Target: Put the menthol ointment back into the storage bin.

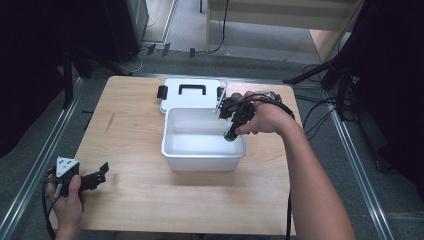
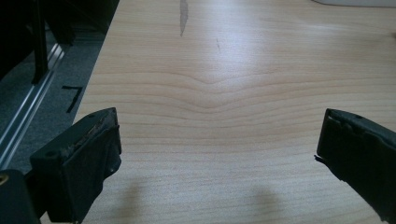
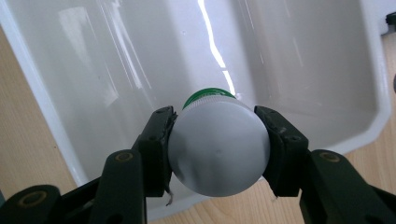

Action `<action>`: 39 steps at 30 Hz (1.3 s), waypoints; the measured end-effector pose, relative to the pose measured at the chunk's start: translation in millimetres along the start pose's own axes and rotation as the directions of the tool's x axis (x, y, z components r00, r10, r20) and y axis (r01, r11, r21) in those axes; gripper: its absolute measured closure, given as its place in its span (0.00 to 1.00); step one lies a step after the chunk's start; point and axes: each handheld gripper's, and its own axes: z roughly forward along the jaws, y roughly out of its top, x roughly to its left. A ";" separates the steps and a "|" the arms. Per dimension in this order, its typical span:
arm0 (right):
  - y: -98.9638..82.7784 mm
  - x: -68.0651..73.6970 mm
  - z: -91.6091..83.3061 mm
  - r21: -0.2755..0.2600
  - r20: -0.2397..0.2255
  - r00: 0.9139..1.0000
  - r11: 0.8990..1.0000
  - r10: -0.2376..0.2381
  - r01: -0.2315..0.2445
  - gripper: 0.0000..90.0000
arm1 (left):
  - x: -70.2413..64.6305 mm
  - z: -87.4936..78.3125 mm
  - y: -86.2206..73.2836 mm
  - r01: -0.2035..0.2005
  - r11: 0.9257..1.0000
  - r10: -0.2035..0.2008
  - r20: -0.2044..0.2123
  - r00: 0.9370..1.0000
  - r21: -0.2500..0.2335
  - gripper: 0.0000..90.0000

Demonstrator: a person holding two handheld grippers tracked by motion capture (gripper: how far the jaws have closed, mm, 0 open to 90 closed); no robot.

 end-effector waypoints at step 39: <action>13.3 7.7 70.9 0.179 0.064 0.995 0.982 -0.074 0.061 0.57 | -0.2 0.2 0.0 -0.002 1.000 0.002 0.003 1.000 0.003 0.00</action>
